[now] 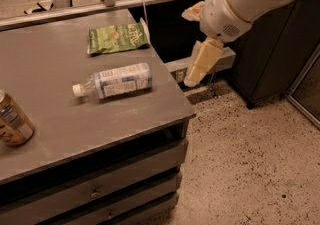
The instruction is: Place blue plastic bottle upright
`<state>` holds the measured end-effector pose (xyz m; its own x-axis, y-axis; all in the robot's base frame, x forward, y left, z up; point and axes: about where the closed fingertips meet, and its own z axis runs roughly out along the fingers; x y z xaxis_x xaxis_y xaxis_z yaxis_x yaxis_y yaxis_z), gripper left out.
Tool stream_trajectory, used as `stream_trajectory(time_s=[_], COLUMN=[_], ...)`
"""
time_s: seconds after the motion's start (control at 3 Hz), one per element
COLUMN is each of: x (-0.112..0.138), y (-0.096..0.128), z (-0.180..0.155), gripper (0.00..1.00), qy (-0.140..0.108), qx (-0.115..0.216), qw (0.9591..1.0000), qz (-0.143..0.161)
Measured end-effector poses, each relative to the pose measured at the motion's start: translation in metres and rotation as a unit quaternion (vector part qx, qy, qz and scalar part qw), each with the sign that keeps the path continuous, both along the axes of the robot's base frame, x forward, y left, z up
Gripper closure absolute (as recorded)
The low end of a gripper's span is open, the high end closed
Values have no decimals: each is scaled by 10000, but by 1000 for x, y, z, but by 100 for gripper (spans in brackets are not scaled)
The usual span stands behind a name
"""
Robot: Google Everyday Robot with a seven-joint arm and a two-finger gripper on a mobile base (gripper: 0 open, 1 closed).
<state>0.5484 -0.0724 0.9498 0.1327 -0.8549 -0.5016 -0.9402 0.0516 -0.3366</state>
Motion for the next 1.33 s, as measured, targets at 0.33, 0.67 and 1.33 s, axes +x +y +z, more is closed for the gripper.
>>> stream_trajectory(time_s=[0.33, 0.67, 1.33], x=[24, 38, 38], y=[43, 86, 157], z=[-5, -16, -39], gripper=[0, 0, 0], qy=[-227, -209, 311], qx=[329, 518, 298], qw=[9982, 9949, 9891], qz=[453, 842, 1407])
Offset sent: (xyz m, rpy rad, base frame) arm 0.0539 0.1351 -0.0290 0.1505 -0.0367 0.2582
